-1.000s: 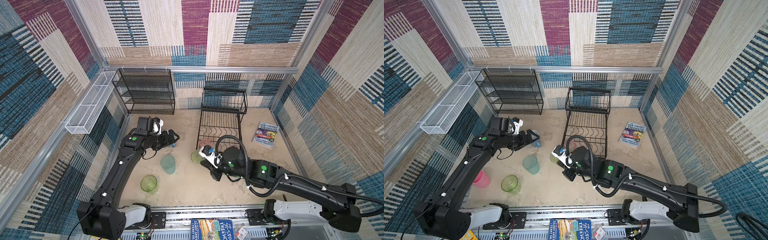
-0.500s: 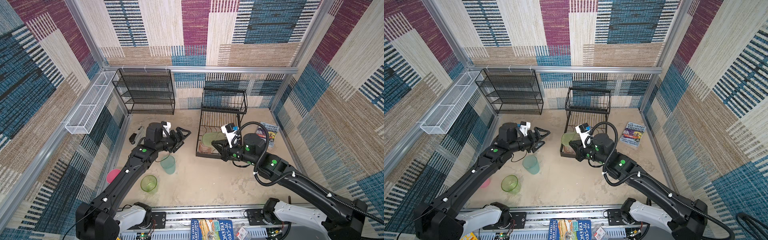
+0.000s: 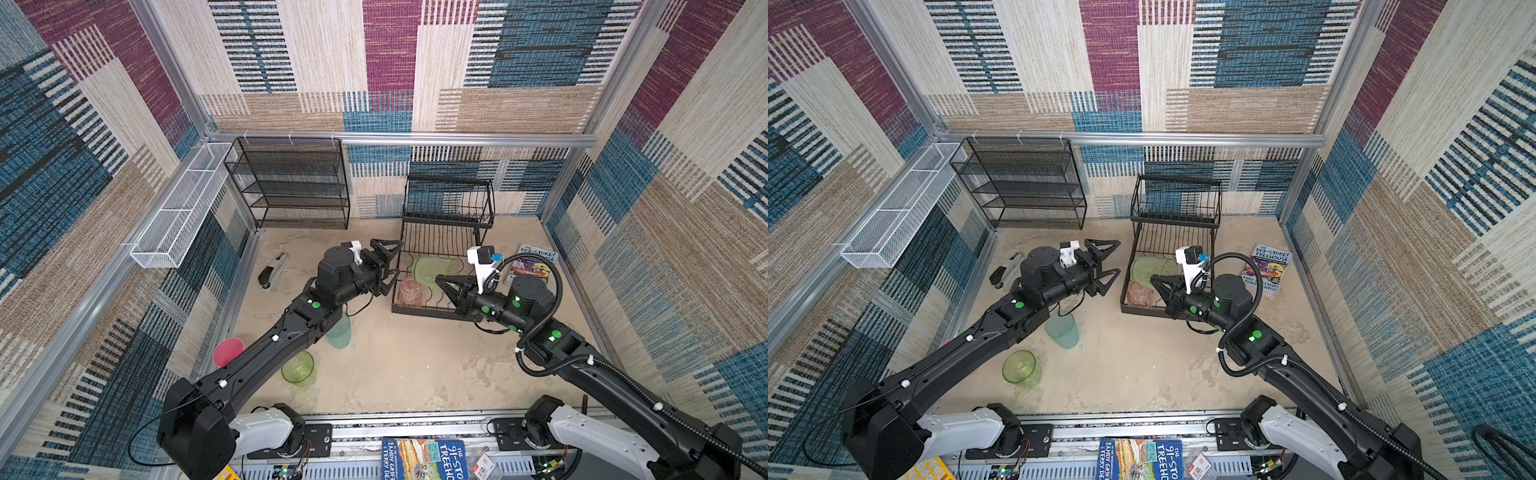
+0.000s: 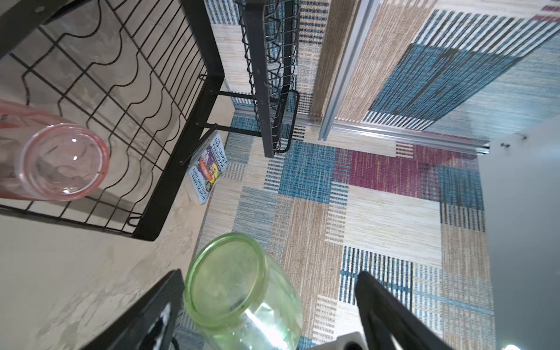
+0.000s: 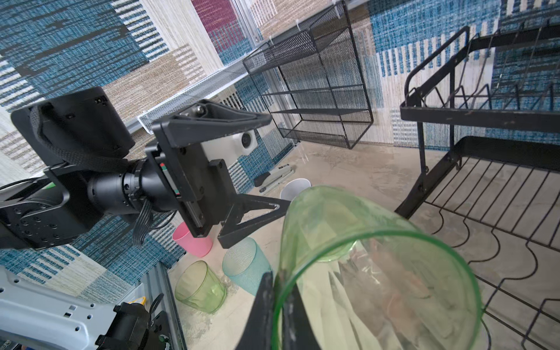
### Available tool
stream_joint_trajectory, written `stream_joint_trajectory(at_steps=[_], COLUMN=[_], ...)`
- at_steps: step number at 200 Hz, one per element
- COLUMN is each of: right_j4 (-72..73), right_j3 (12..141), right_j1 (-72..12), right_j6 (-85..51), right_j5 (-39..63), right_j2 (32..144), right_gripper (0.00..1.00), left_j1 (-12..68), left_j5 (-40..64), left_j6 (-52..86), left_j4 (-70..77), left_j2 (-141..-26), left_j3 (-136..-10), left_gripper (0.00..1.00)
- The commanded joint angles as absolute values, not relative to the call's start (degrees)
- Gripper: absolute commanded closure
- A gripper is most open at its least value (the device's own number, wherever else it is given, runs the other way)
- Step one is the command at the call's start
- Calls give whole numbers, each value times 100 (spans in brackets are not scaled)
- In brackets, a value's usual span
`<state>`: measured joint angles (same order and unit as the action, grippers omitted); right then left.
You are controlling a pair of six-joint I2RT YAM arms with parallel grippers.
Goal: Load cups into a dish rack
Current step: Pass the cup.
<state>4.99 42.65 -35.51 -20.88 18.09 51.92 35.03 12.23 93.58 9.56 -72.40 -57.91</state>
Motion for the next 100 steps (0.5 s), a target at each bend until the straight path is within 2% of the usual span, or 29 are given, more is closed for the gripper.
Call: stream_joint_trajectory(at_steps=[1,22,100], right_j4=[1386,1499,1652], right_j3=[4131,4070,4236], right_j1=[-3521,-3478,-3031], right_j6=[-2024,-1996,-2605], right_j5=[2109,2157,2418], right_j2=[5094,5054,5134], right_gripper=[100,100,100], left_j1=[3577,3632,3845], left_j5=[978,1091,1221], left_j6=[9816,9819,10055], left_j4=[970,338,671], left_j2=[-7384,-7516,-7811], left_j3=[-5991,-6350,-6459], left_gripper=[9,9,10])
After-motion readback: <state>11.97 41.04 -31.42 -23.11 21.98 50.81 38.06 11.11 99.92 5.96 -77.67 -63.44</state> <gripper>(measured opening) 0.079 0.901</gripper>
